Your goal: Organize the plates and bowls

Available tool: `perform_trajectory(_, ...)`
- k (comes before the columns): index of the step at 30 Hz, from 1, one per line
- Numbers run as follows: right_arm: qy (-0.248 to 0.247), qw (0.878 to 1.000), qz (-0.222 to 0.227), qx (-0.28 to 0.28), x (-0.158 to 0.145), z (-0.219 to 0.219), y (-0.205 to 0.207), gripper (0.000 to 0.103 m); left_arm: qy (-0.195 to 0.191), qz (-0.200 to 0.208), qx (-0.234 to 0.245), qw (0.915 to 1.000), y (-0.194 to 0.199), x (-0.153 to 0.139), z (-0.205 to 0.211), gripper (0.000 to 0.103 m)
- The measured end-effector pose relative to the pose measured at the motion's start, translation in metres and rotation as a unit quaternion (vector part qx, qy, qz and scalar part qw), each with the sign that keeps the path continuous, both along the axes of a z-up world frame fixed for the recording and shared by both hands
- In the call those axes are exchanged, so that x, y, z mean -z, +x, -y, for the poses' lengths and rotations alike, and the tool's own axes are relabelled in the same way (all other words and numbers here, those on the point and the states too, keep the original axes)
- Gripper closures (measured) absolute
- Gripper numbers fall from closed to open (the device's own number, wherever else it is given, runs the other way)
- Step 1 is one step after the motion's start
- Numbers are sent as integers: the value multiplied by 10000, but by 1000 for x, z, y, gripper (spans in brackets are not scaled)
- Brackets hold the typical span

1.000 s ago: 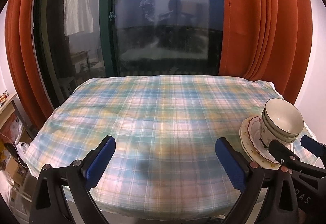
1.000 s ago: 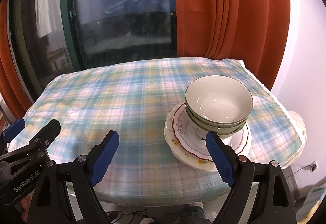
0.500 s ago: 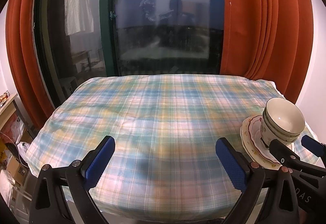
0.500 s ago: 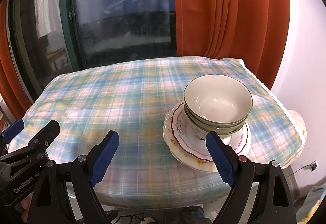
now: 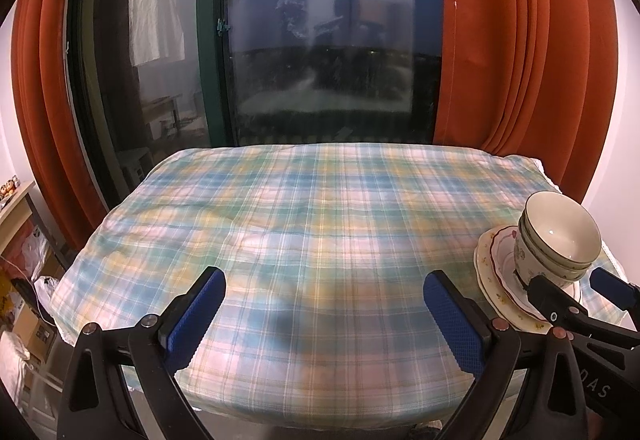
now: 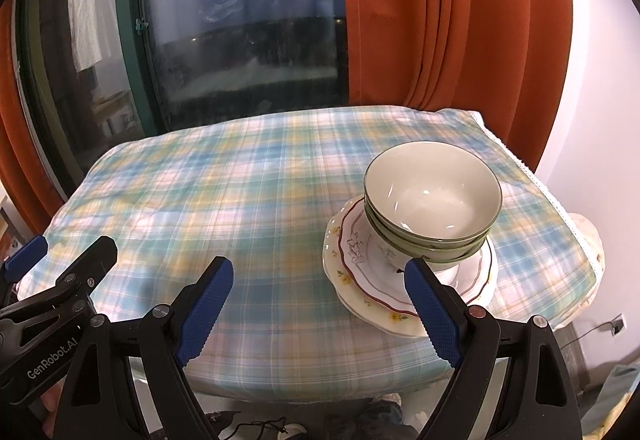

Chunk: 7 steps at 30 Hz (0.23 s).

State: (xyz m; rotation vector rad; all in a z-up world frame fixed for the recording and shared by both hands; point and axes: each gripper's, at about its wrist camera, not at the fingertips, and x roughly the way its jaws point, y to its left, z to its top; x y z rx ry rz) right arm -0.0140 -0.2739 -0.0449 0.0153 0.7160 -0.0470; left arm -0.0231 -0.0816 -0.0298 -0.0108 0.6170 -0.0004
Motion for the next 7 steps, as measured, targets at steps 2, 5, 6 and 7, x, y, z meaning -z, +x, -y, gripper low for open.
perform_trajectory(2,-4,10000,-11,9,0,-1,1,13,-5,0,12,10000,2,1,-1,3)
perform_trajectory(5,-13,10000,-14,26,1,0,2,13,-14,-14,36,10000,4,2,-1,3)
perform_trajectory(6,-19,10000,-21,36,1,0,2,13,-23,-15,57,10000,5,2,-2,3)
perform_trajectory(7,-43,10000,-26,57,2,0,2,13,-24,-16,66,10000,6,2,-2,3)
